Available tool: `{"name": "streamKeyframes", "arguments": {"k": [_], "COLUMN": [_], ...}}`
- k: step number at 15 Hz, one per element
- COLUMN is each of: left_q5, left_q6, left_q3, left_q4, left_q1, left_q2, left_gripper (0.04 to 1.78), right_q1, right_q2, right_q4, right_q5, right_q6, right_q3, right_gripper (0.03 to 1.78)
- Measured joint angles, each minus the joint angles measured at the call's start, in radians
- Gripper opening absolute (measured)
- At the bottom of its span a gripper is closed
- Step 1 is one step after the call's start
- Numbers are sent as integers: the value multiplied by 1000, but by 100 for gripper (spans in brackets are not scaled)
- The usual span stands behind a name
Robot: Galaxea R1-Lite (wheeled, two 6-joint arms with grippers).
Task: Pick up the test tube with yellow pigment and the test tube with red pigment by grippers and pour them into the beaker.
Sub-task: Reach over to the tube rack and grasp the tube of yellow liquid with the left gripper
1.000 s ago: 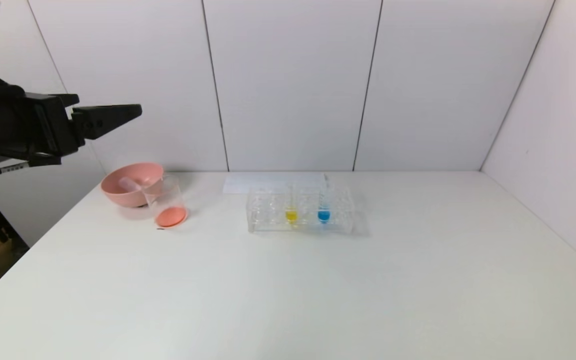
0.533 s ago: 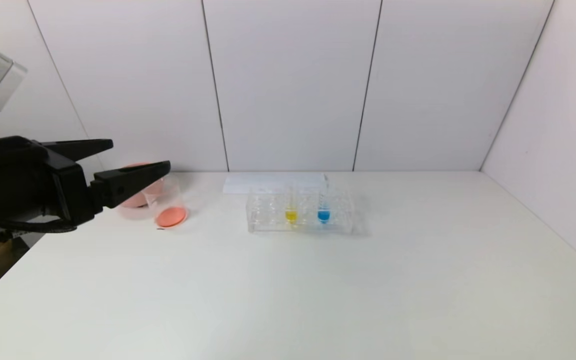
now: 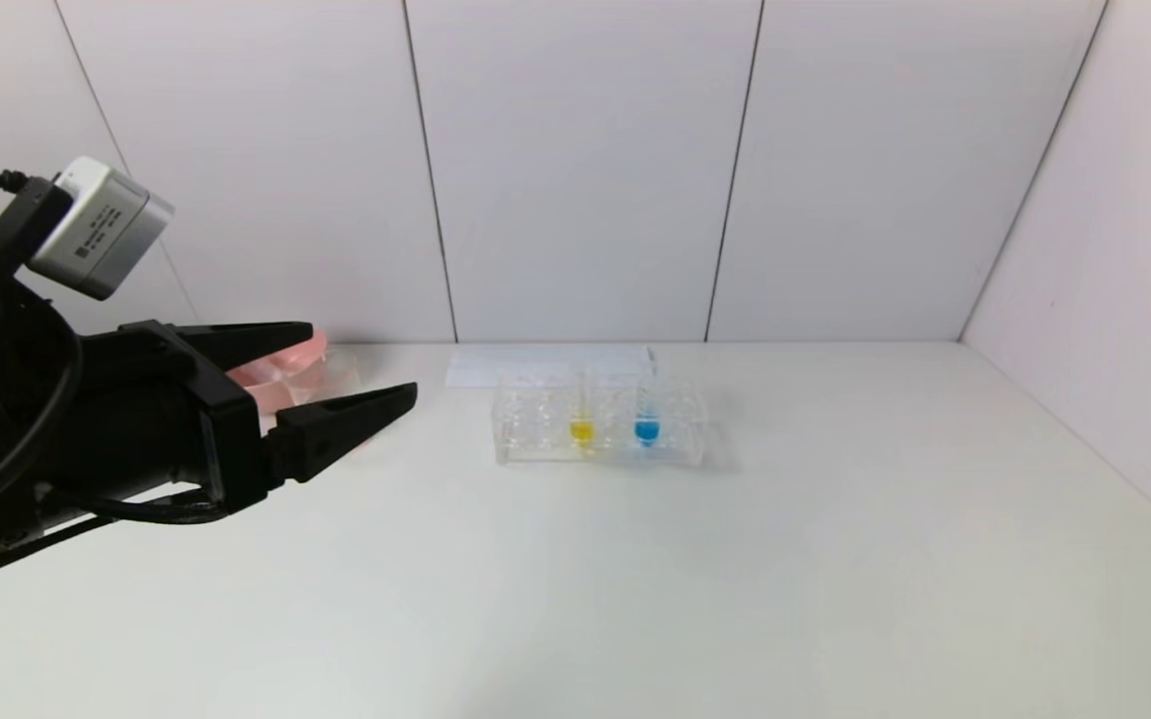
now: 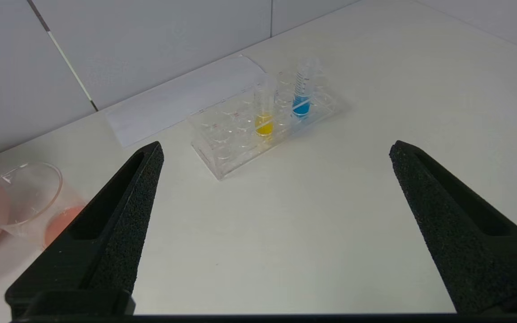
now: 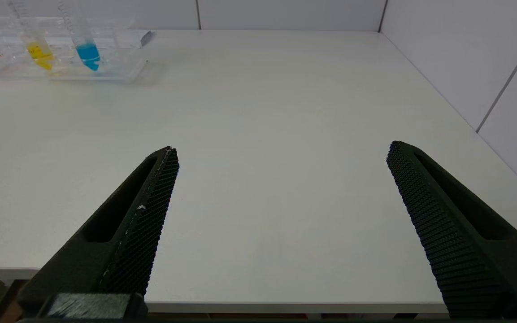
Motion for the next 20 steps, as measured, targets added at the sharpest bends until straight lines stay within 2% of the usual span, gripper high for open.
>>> {"name": "streamKeyframes", "arguments": {"k": [8,20], "left_q5": [5,42], "left_q6": [-6,-86], "left_q3": [7,31], "left_q4": [-72,-543], "left_q1": [-17,-17], "left_q2": [117,514], "left_gripper": [176,176], "right_q1": [0,0], "right_q2": [0,0], "right_q4": [0,0], "right_q5": [0,0], "right_q6": [0,0], "right_q3": [0,0], "right_gripper": [170,170]}}
